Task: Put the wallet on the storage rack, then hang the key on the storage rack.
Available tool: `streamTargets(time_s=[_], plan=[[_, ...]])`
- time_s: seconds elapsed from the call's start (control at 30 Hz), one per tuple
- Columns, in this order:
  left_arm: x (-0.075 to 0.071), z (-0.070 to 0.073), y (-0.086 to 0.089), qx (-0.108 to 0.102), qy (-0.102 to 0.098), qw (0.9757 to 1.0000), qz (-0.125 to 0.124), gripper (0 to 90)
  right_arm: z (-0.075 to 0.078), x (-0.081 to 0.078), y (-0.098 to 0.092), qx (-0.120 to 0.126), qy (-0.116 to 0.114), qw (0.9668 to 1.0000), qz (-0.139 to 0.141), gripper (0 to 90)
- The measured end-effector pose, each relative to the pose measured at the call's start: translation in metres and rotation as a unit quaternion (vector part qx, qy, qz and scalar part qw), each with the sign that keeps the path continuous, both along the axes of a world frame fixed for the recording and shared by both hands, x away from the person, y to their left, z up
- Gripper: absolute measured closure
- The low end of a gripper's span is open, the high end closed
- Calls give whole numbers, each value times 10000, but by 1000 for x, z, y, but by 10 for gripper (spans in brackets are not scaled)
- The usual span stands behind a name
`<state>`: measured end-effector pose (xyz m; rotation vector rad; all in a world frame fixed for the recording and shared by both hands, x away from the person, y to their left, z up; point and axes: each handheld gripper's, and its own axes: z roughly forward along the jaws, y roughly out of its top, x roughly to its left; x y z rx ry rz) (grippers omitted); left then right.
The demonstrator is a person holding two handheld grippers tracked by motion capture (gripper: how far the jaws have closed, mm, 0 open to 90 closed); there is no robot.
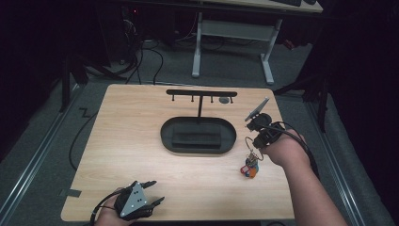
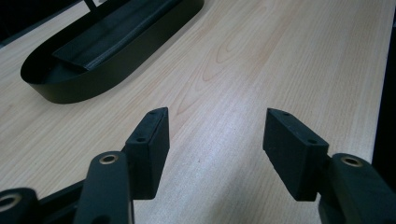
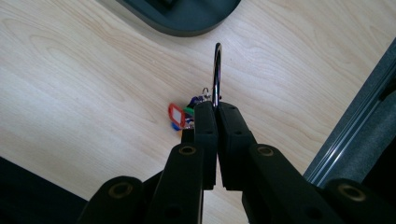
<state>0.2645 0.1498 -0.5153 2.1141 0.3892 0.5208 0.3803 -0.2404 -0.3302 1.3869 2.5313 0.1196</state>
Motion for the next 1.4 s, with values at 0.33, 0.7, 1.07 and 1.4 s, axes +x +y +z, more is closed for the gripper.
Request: streamTargets(time_s=[0.33,0.7,1.07,1.4], plan=[[3,2,1,-96,-73,9999,63,407,30,-2,0,249,-71,9997,-29,880],[-1,3,11,-149,0,9997,212,392,42,4,11,325,-170,9993,-25,880],[-4,2,29,-534,420,9967,440,374,54,18,24,432,-259,9986,158,881],[-8,0,51,-717,567,9926,801,374,63,41,30,505,-356,9979,189,881]])
